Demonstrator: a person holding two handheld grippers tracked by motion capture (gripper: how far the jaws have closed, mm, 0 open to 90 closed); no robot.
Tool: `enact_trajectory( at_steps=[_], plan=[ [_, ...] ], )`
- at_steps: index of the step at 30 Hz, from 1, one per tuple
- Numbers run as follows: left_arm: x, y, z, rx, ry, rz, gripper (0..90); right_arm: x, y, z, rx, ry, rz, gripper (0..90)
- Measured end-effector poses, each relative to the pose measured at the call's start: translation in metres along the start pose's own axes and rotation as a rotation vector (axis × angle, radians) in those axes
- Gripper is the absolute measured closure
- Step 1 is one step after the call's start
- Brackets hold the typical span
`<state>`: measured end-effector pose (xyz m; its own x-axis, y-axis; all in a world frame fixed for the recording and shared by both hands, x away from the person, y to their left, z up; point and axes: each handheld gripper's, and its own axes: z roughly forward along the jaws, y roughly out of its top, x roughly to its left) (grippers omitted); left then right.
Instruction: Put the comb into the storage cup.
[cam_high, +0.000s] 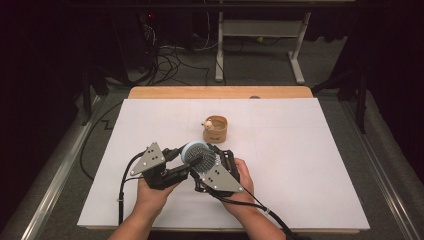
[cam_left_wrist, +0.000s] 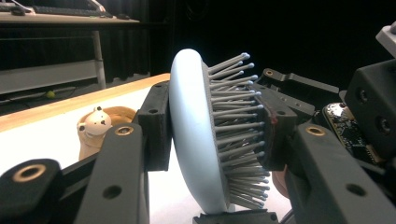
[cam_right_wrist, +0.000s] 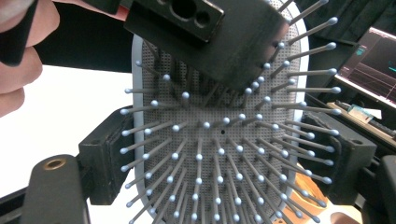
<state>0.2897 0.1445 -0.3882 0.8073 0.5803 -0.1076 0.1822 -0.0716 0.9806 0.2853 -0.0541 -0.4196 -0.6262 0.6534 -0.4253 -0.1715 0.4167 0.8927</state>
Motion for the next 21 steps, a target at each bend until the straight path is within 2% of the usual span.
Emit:
enact_trajectory(
  at_steps=[11, 15, 21],
  plan=[
    [0.0, 0.0, -0.001, -0.015, 0.0, -0.009, 56.7, 0.0, 0.001, 0.0, -0.001, 0.003, 0.004, 19.4],
    [0.004, 0.002, -0.006, -0.037, 0.011, -0.011, 56.8, -0.002, 0.0, 0.001, 0.017, 0.001, 0.032, 15.0],
    [0.009, 0.005, -0.014, -0.063, 0.035, -0.01, 56.9, -0.007, -0.001, 0.002, 0.025, 0.045, 0.094, 6.5]
  ],
)
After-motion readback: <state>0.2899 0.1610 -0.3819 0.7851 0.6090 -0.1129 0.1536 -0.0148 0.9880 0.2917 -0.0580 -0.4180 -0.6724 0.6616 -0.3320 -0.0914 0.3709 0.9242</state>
